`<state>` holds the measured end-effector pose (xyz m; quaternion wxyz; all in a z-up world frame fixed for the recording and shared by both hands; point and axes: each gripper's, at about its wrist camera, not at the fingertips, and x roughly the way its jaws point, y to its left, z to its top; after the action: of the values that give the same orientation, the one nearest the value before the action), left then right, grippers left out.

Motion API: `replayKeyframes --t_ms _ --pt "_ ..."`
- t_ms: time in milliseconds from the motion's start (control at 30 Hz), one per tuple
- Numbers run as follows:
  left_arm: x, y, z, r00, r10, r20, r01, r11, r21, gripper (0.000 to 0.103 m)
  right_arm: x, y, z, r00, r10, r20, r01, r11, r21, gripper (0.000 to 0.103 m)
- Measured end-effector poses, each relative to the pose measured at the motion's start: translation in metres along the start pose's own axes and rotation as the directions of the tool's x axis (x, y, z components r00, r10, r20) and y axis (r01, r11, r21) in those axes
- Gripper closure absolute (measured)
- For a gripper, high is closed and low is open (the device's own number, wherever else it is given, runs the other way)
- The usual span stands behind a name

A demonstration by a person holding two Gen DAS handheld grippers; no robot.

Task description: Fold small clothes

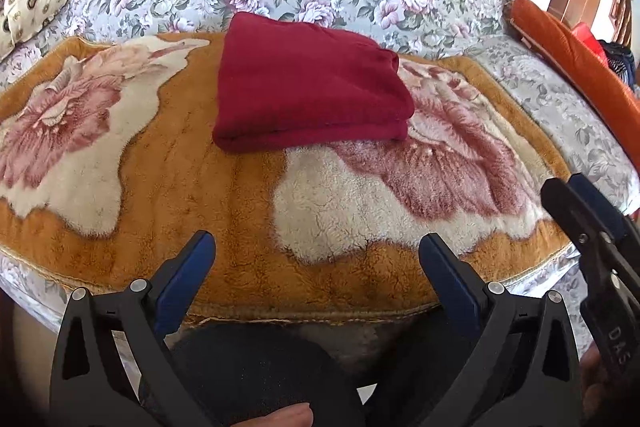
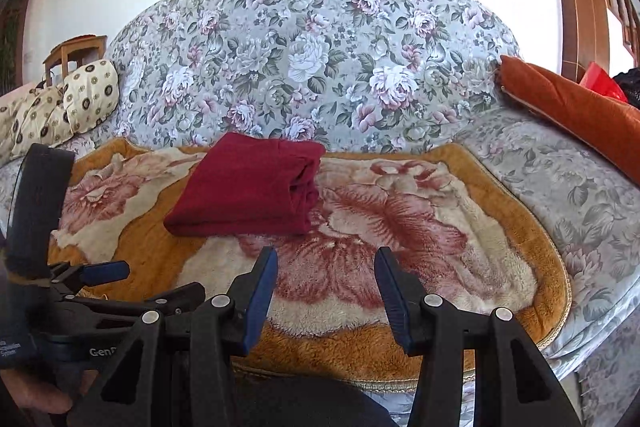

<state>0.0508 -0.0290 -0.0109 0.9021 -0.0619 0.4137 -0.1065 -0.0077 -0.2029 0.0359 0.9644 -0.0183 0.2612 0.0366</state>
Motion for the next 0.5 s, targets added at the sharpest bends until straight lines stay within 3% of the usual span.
replayKeyframes --t_ms 233,500 --pt "0.001 0.01 0.002 0.999 -0.032 -0.013 0.031 0.998 -0.049 0.001 0.009 -0.005 -0.002 0.999 0.014 -0.051 -0.012 0.999 0.032 0.055" --pt "-0.001 0.012 0.002 0.999 -0.039 0.002 0.039 0.998 -0.055 0.001 0.013 0.005 -0.003 0.997 0.012 -0.071 -0.013 1.0 -0.018 0.055"
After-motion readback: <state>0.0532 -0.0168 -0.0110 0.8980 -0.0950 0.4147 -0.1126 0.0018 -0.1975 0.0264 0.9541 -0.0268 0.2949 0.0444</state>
